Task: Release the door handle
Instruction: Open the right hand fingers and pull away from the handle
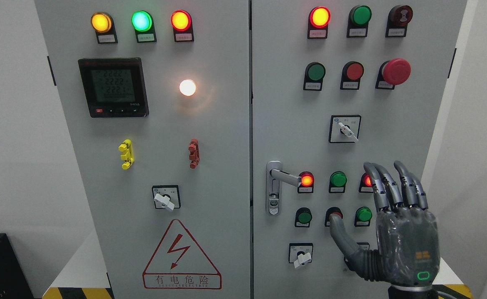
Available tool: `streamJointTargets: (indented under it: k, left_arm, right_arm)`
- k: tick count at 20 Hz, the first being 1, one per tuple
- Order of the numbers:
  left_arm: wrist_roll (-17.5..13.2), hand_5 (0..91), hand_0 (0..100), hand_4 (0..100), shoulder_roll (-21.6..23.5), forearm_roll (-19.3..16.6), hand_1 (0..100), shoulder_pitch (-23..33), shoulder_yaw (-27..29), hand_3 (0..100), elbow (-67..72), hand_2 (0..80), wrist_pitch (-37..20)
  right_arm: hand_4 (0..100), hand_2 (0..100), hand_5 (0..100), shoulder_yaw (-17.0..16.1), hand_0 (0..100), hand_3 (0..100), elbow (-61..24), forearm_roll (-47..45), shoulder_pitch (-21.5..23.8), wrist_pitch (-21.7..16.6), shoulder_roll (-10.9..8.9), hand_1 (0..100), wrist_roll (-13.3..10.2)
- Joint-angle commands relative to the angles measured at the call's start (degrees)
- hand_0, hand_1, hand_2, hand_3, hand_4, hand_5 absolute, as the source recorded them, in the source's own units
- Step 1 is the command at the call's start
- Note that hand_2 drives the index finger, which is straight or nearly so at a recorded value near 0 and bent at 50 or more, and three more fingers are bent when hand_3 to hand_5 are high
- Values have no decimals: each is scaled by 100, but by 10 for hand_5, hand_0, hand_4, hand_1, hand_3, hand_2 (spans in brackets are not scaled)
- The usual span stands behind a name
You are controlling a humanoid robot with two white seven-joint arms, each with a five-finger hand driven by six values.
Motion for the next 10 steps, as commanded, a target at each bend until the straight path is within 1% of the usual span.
streamJointTargets:
  k: [1, 10]
  left_arm:
    - [0, 0, 0, 11, 0, 0, 0, 0, -123, 94, -114, 23, 0]
    - [0, 0, 0, 12, 0, 0, 0, 0, -123, 93, -114, 23, 0]
  right_arm:
    - [0, 0, 0, -116, 293, 0, -231, -30, -2, 5, 29, 183, -1]
    - [0, 0, 0, -116, 296, 0, -266, -39, 51, 5, 29, 188, 8]
